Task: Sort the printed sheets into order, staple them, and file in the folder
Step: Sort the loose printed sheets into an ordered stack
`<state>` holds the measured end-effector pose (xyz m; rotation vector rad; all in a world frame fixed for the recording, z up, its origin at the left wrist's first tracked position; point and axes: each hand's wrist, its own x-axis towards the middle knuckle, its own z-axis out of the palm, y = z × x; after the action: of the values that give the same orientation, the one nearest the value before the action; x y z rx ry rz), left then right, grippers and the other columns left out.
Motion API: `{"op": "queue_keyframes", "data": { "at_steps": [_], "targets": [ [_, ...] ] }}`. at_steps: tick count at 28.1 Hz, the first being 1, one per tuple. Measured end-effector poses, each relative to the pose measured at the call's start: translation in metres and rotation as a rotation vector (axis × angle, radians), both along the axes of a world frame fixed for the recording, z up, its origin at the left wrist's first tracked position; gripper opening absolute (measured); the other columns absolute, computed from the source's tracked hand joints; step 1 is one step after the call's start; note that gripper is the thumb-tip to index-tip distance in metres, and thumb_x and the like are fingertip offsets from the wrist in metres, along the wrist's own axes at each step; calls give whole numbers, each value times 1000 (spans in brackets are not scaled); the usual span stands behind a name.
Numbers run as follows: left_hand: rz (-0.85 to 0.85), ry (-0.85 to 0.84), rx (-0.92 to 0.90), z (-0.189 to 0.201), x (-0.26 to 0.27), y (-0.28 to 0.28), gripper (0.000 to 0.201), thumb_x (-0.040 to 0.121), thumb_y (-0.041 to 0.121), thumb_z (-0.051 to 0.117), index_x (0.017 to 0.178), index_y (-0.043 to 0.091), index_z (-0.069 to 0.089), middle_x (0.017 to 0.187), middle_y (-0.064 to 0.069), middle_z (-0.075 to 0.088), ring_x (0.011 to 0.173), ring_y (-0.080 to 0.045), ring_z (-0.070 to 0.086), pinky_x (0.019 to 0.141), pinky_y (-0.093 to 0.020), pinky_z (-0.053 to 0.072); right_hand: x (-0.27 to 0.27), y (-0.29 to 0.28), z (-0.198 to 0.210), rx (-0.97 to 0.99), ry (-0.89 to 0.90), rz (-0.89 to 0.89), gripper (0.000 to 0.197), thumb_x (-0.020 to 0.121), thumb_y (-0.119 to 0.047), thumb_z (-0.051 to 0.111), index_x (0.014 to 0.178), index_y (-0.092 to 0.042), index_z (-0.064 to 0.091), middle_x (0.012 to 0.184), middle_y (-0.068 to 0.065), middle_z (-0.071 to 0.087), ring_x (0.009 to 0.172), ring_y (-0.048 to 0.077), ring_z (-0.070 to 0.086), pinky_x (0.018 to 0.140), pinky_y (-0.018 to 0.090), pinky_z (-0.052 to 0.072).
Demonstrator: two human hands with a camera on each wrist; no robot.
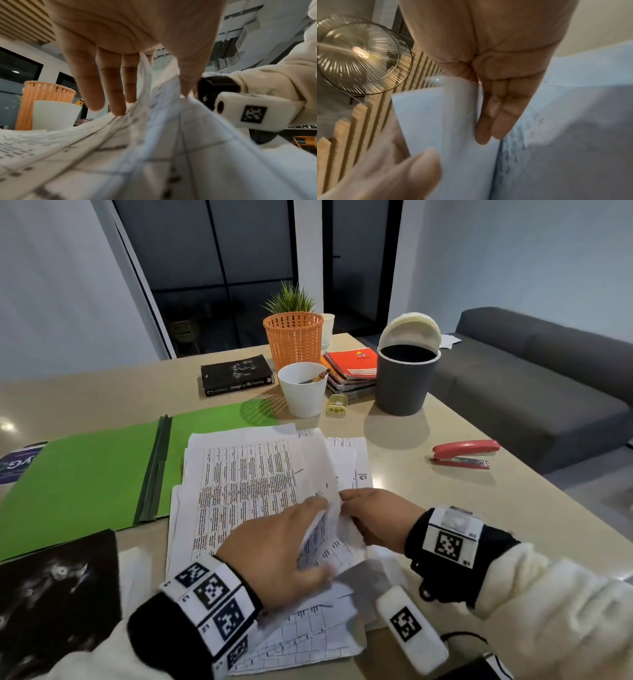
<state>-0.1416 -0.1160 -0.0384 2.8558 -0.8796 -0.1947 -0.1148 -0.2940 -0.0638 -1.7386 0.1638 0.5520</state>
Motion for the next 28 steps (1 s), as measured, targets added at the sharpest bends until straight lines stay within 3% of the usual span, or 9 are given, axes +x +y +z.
{"op": "queue_keyframes", "data": {
  "at_steps": [3, 6, 9, 11, 14, 16, 19, 22, 28],
  "targets": [
    [11, 63, 25, 1, -3, -4, 113, 68, 74, 57, 129, 53, -36, 140, 12, 38, 107, -11, 56, 88, -28, 46, -2, 3, 6, 57, -33, 30, 26, 94, 0, 39, 82, -7, 60, 59, 2, 62, 46, 11, 57, 46, 19, 47],
    [27, 31, -19, -1, 0, -2, 110, 81, 53, 56, 114, 52, -49, 131, 4, 45, 78, -9, 56, 68, -22, 45, -4, 7, 9, 93, -32, 43, 20, 99, -11, 39, 93, -9, 58, 74, 7, 61, 61, 19, 59, 62, 27, 54],
    [103, 15, -79, -1, 2, 2, 99, 91, 27, 46, 121, 45, -47, 76, 6, 46, 52, -6, 40, 47, -18, 28, -3, 0, 7, -12, -58, 40, 23, 99, -23, 40, 101, -14, 61, 87, 3, 65, 77, 19, 61, 76, 33, 51],
    [155, 51, -97, 1, 4, 3, 97, 92, 20, 44, 120, 45, -46, 65, 4, 42, 49, -7, 38, 45, -19, 25, 0, -10, 2, -198, -119, 13, 18, 97, -25, 45, 101, -19, 62, 91, 0, 63, 81, 16, 59, 78, 33, 51],
    [179, 85, -117, 4, 5, 3, 97, 91, 17, 45, 122, 46, -42, 94, -7, 62, 47, -5, 39, 44, -17, 27, 0, -24, -5, -372, -120, -12, 10, 93, -22, 51, 93, -22, 61, 81, 0, 61, 76, 17, 57, 77, 34, 51],
    [179, 91, -104, 4, 7, 4, 99, 90, 17, 45, 116, 48, -45, 115, -13, 61, 45, -4, 39, 44, -16, 27, -2, -29, -7, -430, -91, 8, 9, 91, -23, 54, 97, -20, 60, 77, -1, 62, 71, 16, 57, 79, 34, 53],
    [175, 93, -90, 2, 9, 6, 100, 89, 18, 45, 113, 52, -46, 117, -11, 61, 45, -5, 40, 44, -16, 28, -5, -31, -10, -477, -71, 48, 23, 89, -28, 59, 111, -21, 56, 83, -3, 68, 65, 10, 61, 68, 23, 52],
    [174, 88, -94, 3, 7, 7, 95, 90, 18, 44, 118, 52, -40, 120, -7, 60, 44, -7, 39, 44, -17, 29, -3, -30, -13, -500, -73, 47, 33, 85, -29, 65, 117, -21, 57, 98, -1, 68, 77, 11, 62, 76, 22, 50],
    [186, 55, -85, 4, 5, 10, 85, 91, 21, 43, 125, 50, -29, 114, -8, 60, 46, -5, 37, 45, -14, 28, -2, -22, -9, -500, -153, 37, 16, 87, -18, 64, 102, -16, 59, 77, -4, 65, 60, 10, 61, 66, 22, 52]
  ]
}}
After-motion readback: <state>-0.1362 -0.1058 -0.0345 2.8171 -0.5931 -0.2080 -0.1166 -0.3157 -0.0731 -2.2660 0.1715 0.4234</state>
